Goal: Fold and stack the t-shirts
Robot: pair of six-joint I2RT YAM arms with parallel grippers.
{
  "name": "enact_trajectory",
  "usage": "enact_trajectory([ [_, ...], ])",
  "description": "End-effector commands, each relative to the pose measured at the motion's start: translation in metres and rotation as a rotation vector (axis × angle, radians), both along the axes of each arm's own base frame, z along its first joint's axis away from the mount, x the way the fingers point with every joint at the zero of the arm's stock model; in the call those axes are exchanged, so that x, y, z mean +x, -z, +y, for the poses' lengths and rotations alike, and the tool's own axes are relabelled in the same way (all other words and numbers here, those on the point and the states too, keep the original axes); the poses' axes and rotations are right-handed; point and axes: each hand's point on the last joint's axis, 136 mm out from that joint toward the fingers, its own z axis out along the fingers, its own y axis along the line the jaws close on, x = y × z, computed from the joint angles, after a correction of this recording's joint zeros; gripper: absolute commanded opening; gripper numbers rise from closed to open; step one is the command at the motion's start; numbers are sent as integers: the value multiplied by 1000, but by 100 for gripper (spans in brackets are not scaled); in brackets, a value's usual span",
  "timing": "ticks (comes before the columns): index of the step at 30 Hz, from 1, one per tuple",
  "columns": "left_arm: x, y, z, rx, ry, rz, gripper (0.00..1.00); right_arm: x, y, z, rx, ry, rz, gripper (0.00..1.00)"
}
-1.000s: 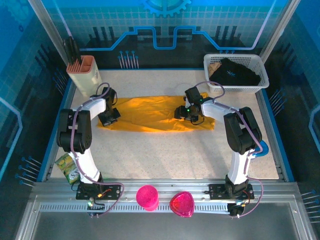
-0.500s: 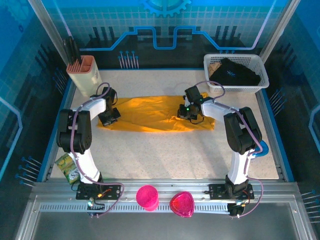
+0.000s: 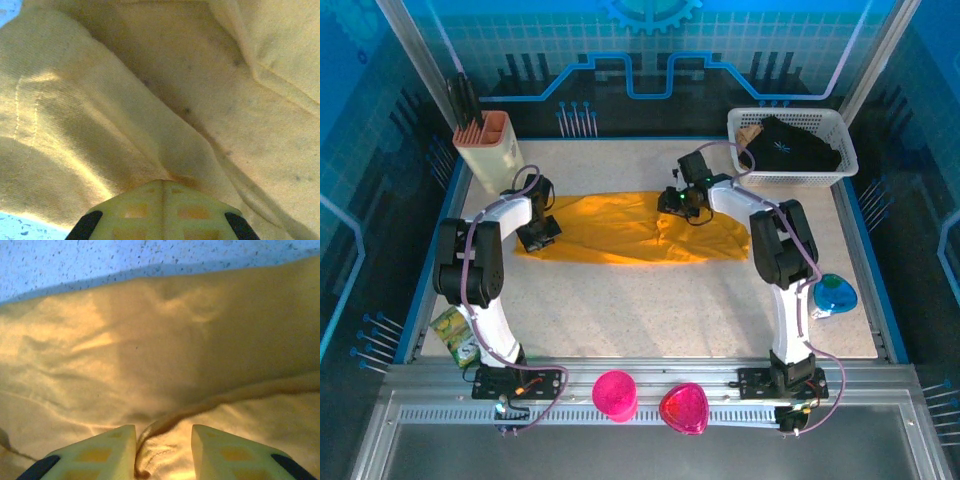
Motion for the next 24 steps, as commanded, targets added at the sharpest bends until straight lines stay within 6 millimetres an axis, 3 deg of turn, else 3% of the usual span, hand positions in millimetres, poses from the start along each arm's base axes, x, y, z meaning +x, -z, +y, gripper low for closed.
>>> enact_trajectory([
  [1, -11, -3, -6, -5, 35, 23, 0, 0, 2, 9, 17, -17, 33, 40],
  [6, -9, -27, -14, -16, 63, -16, 0, 4, -16, 17, 70, -23, 3, 42],
  [10, 0, -71, -25, -10, 110, -110, 22, -3, -45, 12, 88, -29, -71, 42],
  [13, 12, -108, -32, -7, 147, -208, 40, -16, -70, -2, 47, -28, -137, 43],
  [15, 22, -126, -32, 4, 162, -256, 46, -29, -80, -14, 3, -29, -160, 43],
  [17, 32, -131, -31, 22, 182, -259, 41, -44, -82, -28, -41, -31, -159, 43],
  [18, 39, -130, -30, 31, 191, -244, 32, -53, -80, -36, -68, -27, -151, 43],
  [19, 47, -124, -29, 40, 198, -217, 17, -63, -76, -43, -89, -26, -140, 43],
  [21, 63, -108, -29, 47, 204, -158, 0, -78, -67, -56, -112, -16, -114, 43],
  [24, 87, -77, -31, 50, 216, -75, 0, -96, -49, -74, -119, 16, -76, 43],
])
